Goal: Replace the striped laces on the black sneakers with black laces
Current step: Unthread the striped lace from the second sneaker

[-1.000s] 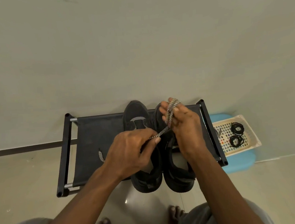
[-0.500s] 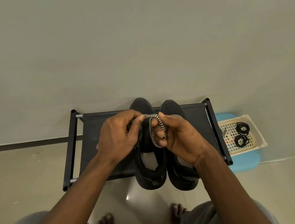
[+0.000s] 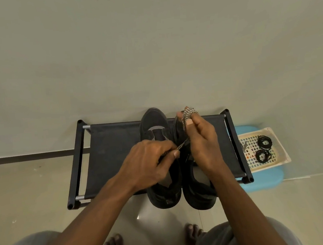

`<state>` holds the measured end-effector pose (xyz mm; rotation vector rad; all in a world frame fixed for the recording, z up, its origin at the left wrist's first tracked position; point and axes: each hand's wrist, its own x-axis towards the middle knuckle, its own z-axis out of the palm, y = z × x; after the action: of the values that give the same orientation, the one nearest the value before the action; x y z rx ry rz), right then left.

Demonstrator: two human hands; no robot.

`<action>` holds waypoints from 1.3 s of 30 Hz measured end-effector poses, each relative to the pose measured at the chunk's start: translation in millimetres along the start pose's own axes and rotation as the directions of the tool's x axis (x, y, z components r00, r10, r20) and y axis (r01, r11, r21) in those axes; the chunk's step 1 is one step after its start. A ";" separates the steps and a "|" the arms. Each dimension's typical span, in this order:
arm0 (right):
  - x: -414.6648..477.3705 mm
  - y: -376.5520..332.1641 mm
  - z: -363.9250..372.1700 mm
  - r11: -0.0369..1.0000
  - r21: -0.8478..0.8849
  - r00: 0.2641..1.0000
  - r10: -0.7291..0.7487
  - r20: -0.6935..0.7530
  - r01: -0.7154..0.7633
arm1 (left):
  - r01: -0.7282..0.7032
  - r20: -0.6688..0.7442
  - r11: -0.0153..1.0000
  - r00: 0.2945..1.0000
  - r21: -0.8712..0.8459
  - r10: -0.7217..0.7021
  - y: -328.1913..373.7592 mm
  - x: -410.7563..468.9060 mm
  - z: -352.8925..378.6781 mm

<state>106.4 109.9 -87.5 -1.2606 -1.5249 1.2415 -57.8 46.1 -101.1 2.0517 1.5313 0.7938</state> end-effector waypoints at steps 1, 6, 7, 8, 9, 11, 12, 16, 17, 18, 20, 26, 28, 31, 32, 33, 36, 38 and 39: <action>-2.0 2.1 1.0 0.990 -0.135 0.999 -0.036 0.034 0.040 | -0.001 -0.034 1.000 0.999 -0.013 0.000 -0.1 0.7 -2.1; -11.1 -1.5 7.9 0.978 -0.208 0.947 0.056 0.316 0.012 | 0.053 -0.280 0.990 0.956 -0.129 -0.087 -9.5 1.7 -18.8; -12.1 -4.1 8.8 0.987 -0.151 0.931 0.101 0.351 -0.050 | 0.080 -0.318 0.982 0.939 -0.169 -0.131 -11.2 1.3 -21.7; -12.0 -6.7 9.2 0.989 -0.080 0.916 0.143 0.375 -0.121 | 0.110 -0.351 0.971 0.919 -0.212 -0.180 -13.3 1.5 -24.1; -12.0 -10.4 9.1 0.981 -0.003 0.901 0.179 0.395 -0.194 | 0.142 -0.375 0.957 0.897 -0.254 -0.233 -15.3 2.3 -25.3; -9.1 -14.4 7.1 0.947 0.142 0.887 0.209 0.413 -0.289 | 0.215 -0.388 0.928 0.862 -0.304 -0.327 -20.7 4.9 -24.3; -8.0 -15.2 6.4 0.924 0.214 0.889 0.211 0.406 -0.317 | 0.253 -0.372 0.918 0.856 -0.306 -0.360 -24.5 5.2 -22.3; -2.8 -16.9 4.0 0.738 0.523 0.896 0.265 0.356 -0.426 | 0.330 -0.228 0.936 0.909 -0.120 -0.349 -31.2 1.4 -11.3; -2.0 -17.7 3.4 0.641 0.617 0.888 0.285 0.362 -0.457 | 0.320 -0.171 0.947 0.931 -0.038 -0.321 -29.8 -0.1 -6.6; -0.5 -18.2 2.6 0.531 0.702 0.880 0.292 0.374 -0.474 | 0.307 -0.112 0.952 0.947 0.021 -0.302 -27.6 -0.6 -1.4; 1.8 -17.4 1.5 0.378 0.807 0.888 0.272 0.372 -0.453 | 0.273 -0.022 0.960 0.962 0.063 -0.272 -20.6 0.0 10.3; -1.0 -11.4 8.6 0.864 0.438 0.968 0.236 0.083 -0.248 | 0.115 -0.035 0.984 0.993 0.135 -0.111 -8.0 3.2 21.3; -3.5 -10.4 11.3 0.939 0.276 0.979 0.199 0.047 -0.205 | 0.082 -0.091 0.990 0.993 0.116 -0.072 -8.7 2.6 19.0; -5.1 -8.5 13.2 0.934 0.223 0.956 0.248 0.154 -0.278 | 0.062 -0.195 0.995 0.980 0.082 -0.045 -7.2 2.6 13.0; -5.6 -8.4 13.6 0.925 0.215 0.940 0.270 0.208 -0.313 | 0.064 -0.228 0.996 0.972 0.062 -0.048 -6.6 2.8 10.7; -6.9 -9.3 14.0 0.912 0.221 0.923 0.290 0.252 -0.347 | 0.068 -0.261 0.997 0.964 0.021 -0.060 -6.6 3.0 9.1; -8.6 -12.3 13.5 0.823 0.363 0.886 0.321 0.335 -0.436 | 0.087 -0.346 0.983 0.928 -0.162 -0.139 -4.5 4.2 7.3; -7.8 -14.5 13.0 0.727 0.481 0.864 0.329 0.382 -0.490 | 0.120 -0.368 0.946 0.900 -0.302 -0.232 -1.0 5.2 8.3; -7.2 -15.1 13.3 0.686 0.520 0.854 0.328 0.404 -0.509 | 0.143 -0.367 0.917 0.885 -0.373 -0.287 0.1 5.8 8.6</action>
<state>91.9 99.8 -75.5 -1.0362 -0.8624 2.0974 -50.6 51.5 -106.2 1.4886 1.6657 1.3617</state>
